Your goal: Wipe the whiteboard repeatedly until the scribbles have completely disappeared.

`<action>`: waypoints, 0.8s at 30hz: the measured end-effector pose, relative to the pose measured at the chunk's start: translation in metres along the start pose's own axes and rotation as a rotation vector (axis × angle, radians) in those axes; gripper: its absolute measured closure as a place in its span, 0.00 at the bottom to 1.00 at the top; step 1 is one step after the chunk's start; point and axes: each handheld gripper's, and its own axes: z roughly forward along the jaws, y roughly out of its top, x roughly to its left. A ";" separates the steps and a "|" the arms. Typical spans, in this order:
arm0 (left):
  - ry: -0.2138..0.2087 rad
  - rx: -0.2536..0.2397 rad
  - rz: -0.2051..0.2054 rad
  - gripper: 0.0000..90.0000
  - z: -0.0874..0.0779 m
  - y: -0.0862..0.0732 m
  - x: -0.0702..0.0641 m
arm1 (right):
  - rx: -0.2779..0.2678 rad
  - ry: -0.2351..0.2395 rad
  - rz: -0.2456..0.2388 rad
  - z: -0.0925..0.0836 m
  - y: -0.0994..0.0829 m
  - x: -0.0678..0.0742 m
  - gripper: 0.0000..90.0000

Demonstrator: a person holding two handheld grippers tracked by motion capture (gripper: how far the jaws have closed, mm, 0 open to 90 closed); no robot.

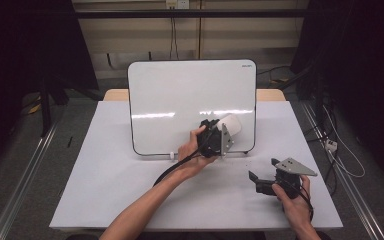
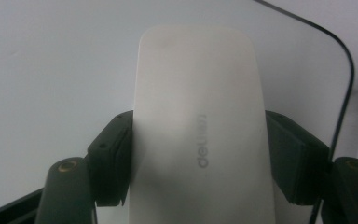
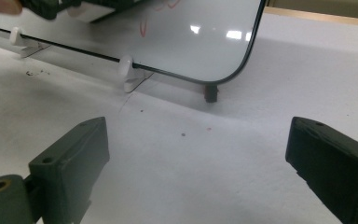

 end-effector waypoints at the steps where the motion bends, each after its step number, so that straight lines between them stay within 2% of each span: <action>1: 0.009 -0.001 -0.010 0.34 -0.001 -0.001 0.005 | -0.001 0.000 -0.002 0.000 0.000 0.000 0.07; 8: 0.049 0.008 -0.036 0.35 -0.002 0.004 0.037 | 0.003 0.001 0.002 0.001 0.000 0.000 0.07; 11: 0.065 0.011 -0.051 0.34 0.002 0.011 0.042 | 0.003 0.001 0.000 0.002 0.000 0.000 0.07; 14: 0.093 0.009 -0.043 0.34 0.005 0.014 0.039 | 0.006 0.003 0.003 0.002 0.001 0.000 0.07; 17: 0.100 0.006 -0.055 0.34 0.006 0.015 0.036 | 0.007 0.004 0.001 0.003 0.001 0.000 0.07; 21: 0.091 0.004 -0.036 0.35 0.008 0.018 0.027 | 0.007 0.005 -0.004 0.005 0.002 0.001 0.07; 24: 0.071 0.003 -0.005 0.34 0.012 0.020 0.016 | 0.007 0.007 -0.009 0.006 0.002 0.002 0.07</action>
